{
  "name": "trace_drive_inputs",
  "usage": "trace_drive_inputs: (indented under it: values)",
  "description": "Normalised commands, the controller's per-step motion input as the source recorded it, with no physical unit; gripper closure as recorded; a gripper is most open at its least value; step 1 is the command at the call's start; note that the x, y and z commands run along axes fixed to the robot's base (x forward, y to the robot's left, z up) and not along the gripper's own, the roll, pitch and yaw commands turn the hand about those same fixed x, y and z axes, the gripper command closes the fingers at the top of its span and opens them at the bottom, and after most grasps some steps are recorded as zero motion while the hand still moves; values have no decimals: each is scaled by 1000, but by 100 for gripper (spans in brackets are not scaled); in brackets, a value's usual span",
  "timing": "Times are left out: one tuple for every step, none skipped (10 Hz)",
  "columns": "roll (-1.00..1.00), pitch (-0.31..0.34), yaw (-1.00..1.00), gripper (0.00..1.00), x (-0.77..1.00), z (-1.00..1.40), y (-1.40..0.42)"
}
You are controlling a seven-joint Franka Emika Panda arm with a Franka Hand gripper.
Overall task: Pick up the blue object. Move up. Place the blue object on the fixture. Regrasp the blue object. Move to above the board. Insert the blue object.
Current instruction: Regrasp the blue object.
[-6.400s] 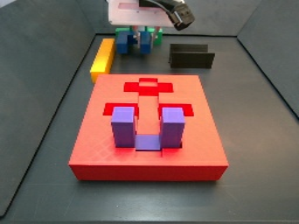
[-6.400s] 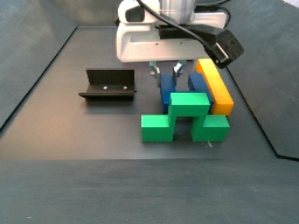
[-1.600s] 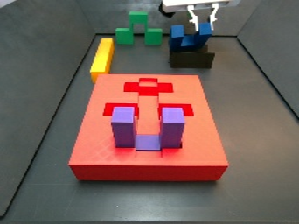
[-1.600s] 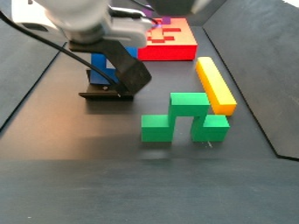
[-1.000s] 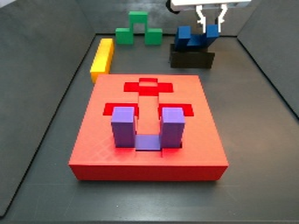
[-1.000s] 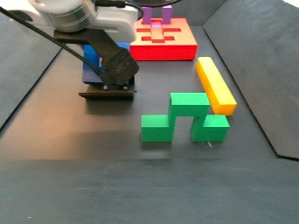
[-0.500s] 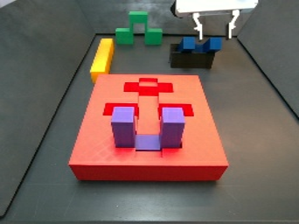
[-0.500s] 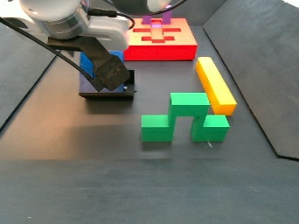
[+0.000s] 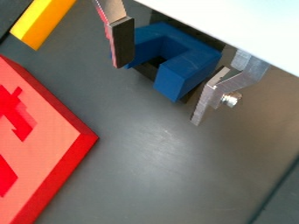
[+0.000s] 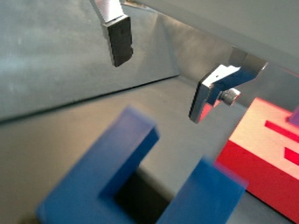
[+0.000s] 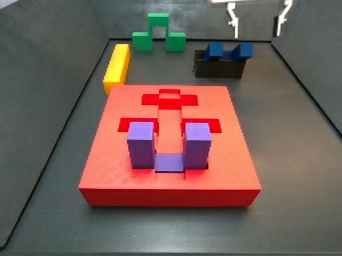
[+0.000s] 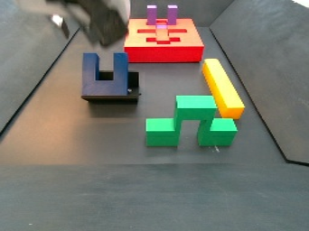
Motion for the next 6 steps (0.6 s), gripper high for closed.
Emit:
trace_drive_inputs:
  values:
    - [1000, -197, 14, 0, 103, 251, -383]
    - [1000, -303, 434, 0, 246, 197, -94]
    - [931, -420, 560, 0, 149, 151, -49]
    - [1000, -457, 486, 0, 194, 237, -66]
    - [1000, -466, 463, 0, 211, 257, -71]
    - [1000, -440, 394, 0, 311, 280, -66]
